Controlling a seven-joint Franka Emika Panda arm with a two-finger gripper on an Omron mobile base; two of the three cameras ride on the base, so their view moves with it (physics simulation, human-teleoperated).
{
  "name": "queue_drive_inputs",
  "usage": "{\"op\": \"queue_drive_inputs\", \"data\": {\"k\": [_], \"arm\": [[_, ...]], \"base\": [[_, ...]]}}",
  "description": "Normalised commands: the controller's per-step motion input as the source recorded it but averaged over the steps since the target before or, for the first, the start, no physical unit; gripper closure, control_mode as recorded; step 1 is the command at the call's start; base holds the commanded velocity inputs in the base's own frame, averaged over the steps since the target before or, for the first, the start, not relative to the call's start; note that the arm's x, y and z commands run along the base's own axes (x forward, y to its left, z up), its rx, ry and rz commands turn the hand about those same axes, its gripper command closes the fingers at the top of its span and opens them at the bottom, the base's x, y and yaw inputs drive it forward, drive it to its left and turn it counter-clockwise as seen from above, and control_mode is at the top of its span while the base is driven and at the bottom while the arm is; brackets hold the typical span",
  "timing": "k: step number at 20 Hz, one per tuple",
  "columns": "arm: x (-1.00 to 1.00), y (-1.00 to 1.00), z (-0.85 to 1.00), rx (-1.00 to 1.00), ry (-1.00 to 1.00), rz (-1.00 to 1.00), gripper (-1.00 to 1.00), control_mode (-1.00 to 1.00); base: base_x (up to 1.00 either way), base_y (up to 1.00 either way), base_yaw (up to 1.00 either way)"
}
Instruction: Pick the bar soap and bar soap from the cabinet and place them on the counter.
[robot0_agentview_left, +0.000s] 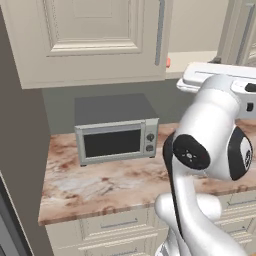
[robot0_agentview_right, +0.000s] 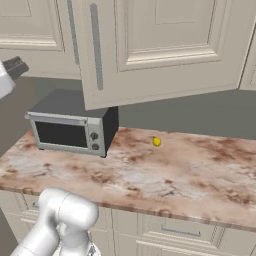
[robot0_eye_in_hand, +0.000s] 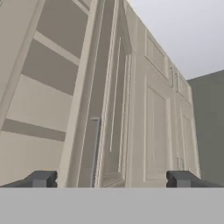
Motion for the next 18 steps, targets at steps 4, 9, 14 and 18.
{"op": "queue_drive_inputs", "data": {"k": [4,9,14,18], "arm": [[0.11,0.38,-0.04,0.0,0.0,-0.12,-1.0,-1.0],[0.25,0.02,-0.02,0.01,0.0,-0.03,-1.0,-1.0],[0.22,-0.05,-0.08,0.01,0.0,-0.01,-1.0,-1.0],[0.39,0.01,-0.19,0.0,0.0,-0.02,-1.0,-1.0]], "base": [[0.0,0.0,0.0],[0.0,0.0,0.0],[0.0,0.0,0.0],[0.0,0.0,0.0]]}}
